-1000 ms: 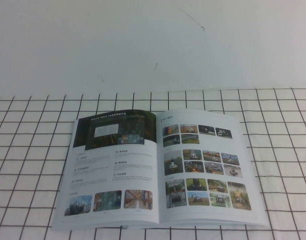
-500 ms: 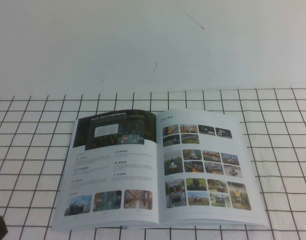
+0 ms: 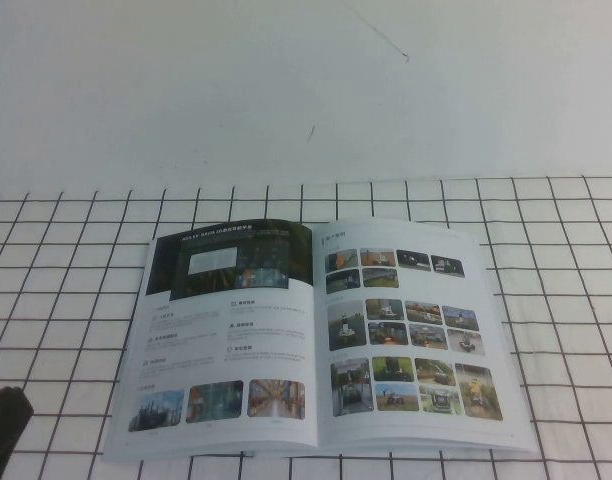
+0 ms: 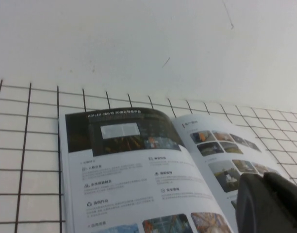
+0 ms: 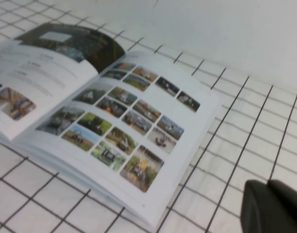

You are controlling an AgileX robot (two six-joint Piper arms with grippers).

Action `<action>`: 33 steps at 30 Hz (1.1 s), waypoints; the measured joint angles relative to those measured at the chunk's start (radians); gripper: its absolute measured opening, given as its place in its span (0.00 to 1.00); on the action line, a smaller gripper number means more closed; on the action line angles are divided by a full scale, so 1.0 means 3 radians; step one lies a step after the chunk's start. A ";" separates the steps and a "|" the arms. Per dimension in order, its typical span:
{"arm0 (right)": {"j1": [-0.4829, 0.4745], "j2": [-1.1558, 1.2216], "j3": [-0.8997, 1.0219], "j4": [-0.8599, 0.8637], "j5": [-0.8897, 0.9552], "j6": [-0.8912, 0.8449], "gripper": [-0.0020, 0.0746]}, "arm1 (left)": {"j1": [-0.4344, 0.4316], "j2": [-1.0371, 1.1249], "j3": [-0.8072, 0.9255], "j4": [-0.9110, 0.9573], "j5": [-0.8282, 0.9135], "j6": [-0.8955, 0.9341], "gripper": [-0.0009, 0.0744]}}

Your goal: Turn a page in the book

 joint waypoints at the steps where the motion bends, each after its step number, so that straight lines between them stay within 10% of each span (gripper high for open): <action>1: 0.0000 0.0000 0.0046 0.0000 0.0000 0.0000 0.02 | 0.0000 0.0000 0.0034 0.0000 0.0000 0.0000 0.01; 33: 0.0000 0.0000 0.0525 0.0000 0.0004 0.0006 0.02 | 0.0340 -0.0853 0.1114 -0.0092 -0.0093 0.0134 0.01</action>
